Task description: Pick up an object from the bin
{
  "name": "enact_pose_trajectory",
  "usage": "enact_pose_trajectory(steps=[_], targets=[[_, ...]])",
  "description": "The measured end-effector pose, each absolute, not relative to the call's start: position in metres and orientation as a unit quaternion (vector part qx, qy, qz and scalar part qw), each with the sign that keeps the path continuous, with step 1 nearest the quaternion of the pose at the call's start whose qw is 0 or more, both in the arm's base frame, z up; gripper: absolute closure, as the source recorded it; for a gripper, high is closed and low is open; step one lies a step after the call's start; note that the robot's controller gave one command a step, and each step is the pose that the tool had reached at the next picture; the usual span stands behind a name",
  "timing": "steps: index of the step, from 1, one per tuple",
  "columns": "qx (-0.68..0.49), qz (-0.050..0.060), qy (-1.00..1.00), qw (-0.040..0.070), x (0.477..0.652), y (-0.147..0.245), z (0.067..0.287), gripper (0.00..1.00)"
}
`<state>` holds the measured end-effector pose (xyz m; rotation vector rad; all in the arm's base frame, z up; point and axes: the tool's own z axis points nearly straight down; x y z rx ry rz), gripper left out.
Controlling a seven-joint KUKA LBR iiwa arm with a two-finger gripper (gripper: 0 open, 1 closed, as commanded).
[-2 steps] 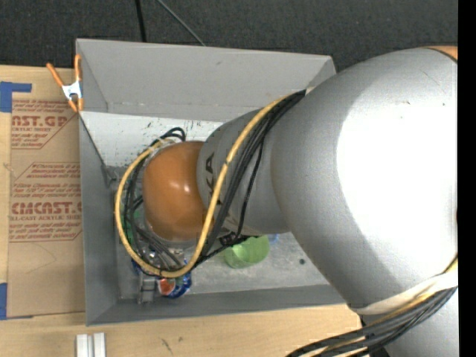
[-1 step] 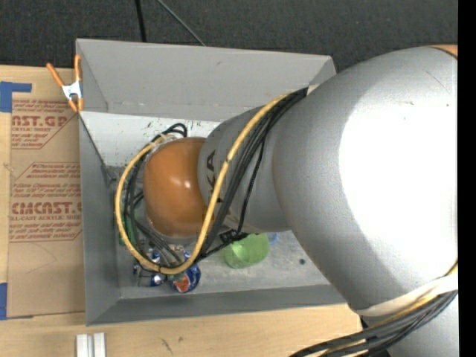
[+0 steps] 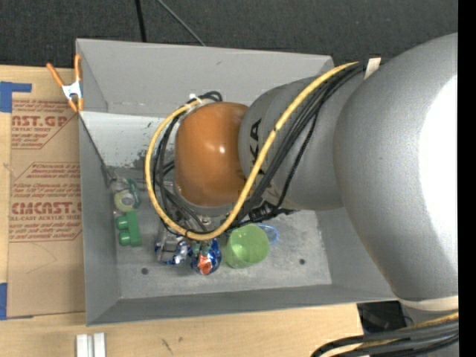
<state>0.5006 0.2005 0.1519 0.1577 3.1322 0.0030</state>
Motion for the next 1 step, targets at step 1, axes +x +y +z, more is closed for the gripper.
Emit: enact_pose_trajectory(steps=[1], targets=[[0.059,0.001,0.998,0.003,0.4955,0.1531,0.2182,1.0]])
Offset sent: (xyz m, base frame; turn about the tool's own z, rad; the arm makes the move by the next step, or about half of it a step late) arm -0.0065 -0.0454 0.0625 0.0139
